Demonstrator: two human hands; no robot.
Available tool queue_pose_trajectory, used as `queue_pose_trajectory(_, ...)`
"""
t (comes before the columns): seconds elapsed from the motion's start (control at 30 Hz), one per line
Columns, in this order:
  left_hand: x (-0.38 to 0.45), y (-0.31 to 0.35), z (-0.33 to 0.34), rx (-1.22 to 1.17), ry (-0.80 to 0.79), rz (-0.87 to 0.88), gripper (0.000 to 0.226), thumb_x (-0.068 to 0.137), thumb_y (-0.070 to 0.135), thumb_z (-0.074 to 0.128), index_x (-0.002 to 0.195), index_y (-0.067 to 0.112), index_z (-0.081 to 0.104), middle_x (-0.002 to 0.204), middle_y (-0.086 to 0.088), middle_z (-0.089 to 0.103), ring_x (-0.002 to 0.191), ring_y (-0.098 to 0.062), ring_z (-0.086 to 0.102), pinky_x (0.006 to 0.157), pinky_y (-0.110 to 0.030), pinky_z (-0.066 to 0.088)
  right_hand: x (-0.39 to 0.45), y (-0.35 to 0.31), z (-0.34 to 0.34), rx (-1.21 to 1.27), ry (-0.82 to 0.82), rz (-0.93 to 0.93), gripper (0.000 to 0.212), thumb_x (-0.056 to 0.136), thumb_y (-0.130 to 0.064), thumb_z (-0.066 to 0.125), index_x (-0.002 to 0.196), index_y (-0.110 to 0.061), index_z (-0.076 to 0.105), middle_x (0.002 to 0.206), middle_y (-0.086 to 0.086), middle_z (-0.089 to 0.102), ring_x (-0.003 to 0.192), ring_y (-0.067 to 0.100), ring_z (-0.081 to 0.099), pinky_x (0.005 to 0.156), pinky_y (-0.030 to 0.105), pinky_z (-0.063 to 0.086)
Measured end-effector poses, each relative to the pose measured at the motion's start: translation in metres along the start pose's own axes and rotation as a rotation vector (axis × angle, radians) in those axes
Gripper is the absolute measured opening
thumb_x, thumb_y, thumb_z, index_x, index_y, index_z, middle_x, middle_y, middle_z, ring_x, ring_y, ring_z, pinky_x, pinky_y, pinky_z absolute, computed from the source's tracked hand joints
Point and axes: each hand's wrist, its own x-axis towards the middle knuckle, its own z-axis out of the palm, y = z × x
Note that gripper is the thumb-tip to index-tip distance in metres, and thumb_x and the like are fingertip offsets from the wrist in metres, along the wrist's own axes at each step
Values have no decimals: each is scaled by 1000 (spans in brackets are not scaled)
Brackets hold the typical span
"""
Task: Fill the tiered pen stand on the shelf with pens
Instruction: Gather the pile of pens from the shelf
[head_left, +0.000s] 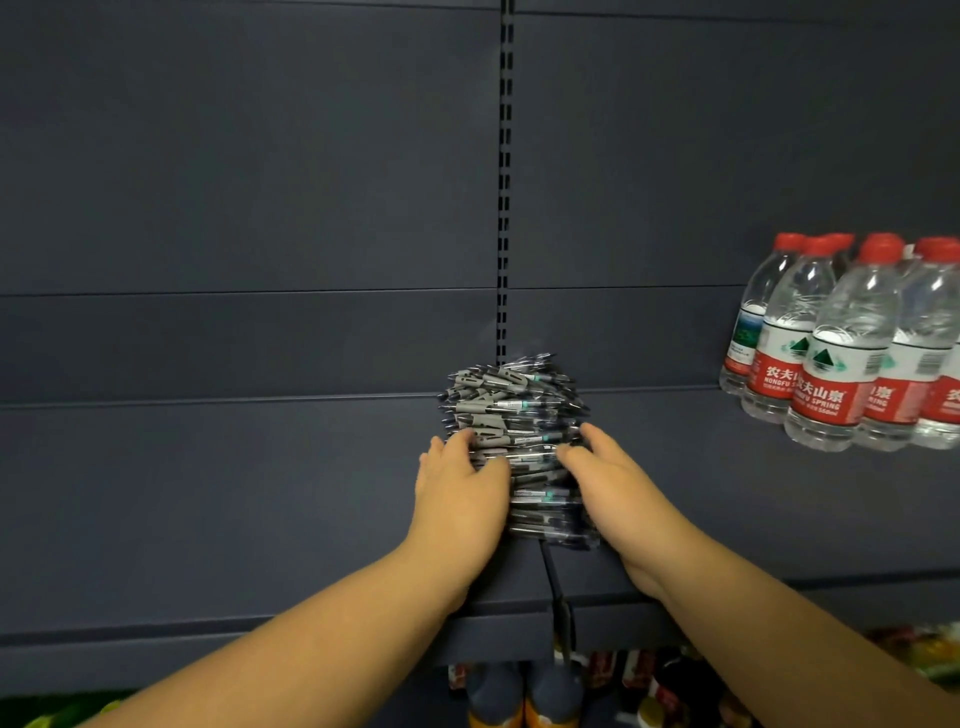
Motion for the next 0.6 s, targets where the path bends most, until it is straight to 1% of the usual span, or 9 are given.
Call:
queue_pose_trajectory(0.03, 2, -3, 3, -63, 25, -18, 87, 64, 57, 39, 149, 37, 35, 158, -5, 35, 146, -29, 32, 117, -53, 31, 2, 2, 3, 0, 7, -14, 25, 105, -30, 44, 120, -49, 50, 125, -20, 51, 114, 4, 52, 104, 31, 38)
queue_pose_trajectory(0.1, 8, -10, 7, -145, 35, -30, 92, 58, 54, 36, 149, 38, 36, 153, -6, 45, 144, -29, 37, 115, -55, 35, 3, 3, 6, 20, 39, -25, 31, 105, -30, 45, 130, -47, 52, 135, -20, 54, 123, 6, 54, 108, 35, 41)
queue_pose_trajectory(0.17, 9, -11, 6, -189, 28, -30, 90, 59, 52, 39, 148, 40, 37, 153, -4, 45, 144, -28, 37, 115, -54, 35, 2, 2, 6, 77, 64, -34, 27, 105, -24, 45, 116, -46, 56, 122, -23, 60, 109, 2, 59, 100, 32, 46)
queue_pose_trajectory(0.23, 11, -15, 4, -216, 25, -30, 86, 59, 53, 43, 144, 45, 40, 153, 2, 44, 143, -24, 38, 114, -52, 35, 2, 5, 5, 110, 120, -32, 39, 106, -24, 45, 141, -41, 47, 133, -22, 51, 121, 6, 53, 106, 32, 42)
queue_pose_trajectory(0.3, 10, -16, 3, -193, 31, -12, 78, 61, 53, 46, 139, 48, 44, 152, 5, 43, 143, -23, 39, 113, -52, 36, 3, 6, 6, 140, 191, -32, 55, 106, -29, 44, 159, -32, 26, 155, -14, 37, 142, 12, 38, 119, 39, 32)
queue_pose_trajectory(0.37, 8, -15, 2, -176, 38, 19, 76, 62, 53, 47, 138, 48, 45, 153, 7, 42, 143, -23, 38, 113, -53, 37, 8, 9, 3, 230, 249, -15, 58, 107, -33, 44, 160, -30, 22, 164, -10, 27, 149, 15, 30, 122, 38, 26)
queue_pose_trajectory(0.47, 8, -7, -5, -224, 46, 21, 68, 67, 53, 47, 135, 56, 46, 155, 5, 40, 145, -23, 35, 115, -53, 33, 25, 5, -10, 375, 288, 50, 56, 108, -37, 40, 160, -26, 24, 163, -7, 29, 149, 17, 28, 113, 30, 24)
queue_pose_trajectory(0.5, 11, -3, -9, -237, 68, 14, 64, 71, 51, 47, 135, 55, 47, 154, 4, 41, 144, -23, 35, 116, -53, 32, 34, 3, -16, 423, 288, 87, 57, 108, -40, 40, 160, -25, 24, 164, -6, 27, 151, 18, 27, 117, 33, 23)
queue_pose_trajectory(0.6, 39, 3, -26, -287, 182, -67, 59, 87, 46, 44, 142, 24, 47, 145, -1, 50, 132, -23, 46, 111, -42, 36, 66, 1, -30, 532, 254, 174, 62, 108, -43, 40, 162, -20, 19, 168, 3, 19, 153, 23, 23, 125, 40, 19)
